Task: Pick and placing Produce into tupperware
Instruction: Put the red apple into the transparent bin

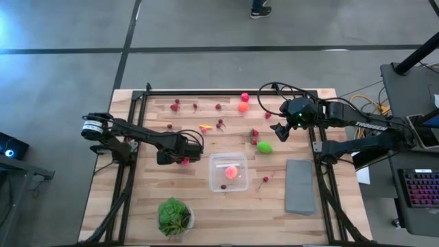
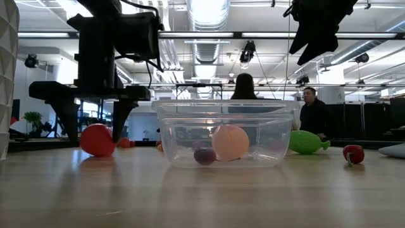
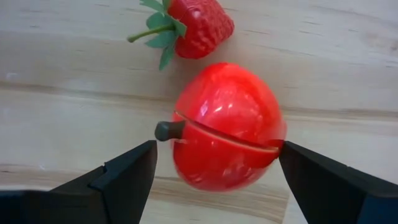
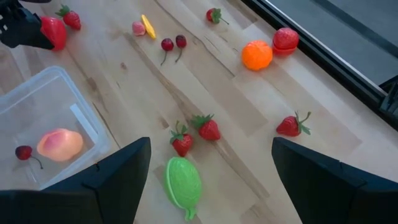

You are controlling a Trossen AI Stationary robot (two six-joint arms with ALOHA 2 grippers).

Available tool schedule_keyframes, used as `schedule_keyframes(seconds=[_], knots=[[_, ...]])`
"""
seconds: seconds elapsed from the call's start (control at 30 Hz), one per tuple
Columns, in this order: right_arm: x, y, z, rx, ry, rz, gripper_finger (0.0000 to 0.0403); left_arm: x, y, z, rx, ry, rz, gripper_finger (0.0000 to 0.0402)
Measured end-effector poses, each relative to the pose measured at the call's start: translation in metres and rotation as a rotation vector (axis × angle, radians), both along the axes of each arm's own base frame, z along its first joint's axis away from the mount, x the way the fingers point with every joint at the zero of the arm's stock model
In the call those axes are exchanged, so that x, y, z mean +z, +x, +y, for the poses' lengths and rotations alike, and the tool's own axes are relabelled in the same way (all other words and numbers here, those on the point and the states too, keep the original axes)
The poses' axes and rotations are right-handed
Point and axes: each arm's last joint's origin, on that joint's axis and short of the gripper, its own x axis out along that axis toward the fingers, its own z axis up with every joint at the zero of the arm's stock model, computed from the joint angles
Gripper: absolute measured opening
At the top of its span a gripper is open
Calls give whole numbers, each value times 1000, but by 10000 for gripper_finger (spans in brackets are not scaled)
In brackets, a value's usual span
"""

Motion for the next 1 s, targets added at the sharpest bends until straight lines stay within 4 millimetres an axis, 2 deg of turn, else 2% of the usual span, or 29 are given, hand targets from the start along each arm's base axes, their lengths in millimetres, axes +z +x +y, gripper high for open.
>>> schedule_keyframes(seconds=[1.0], knots=[[0, 0, 0, 0, 0, 0, 327, -4, -1, 2, 3, 55, -4, 321]])
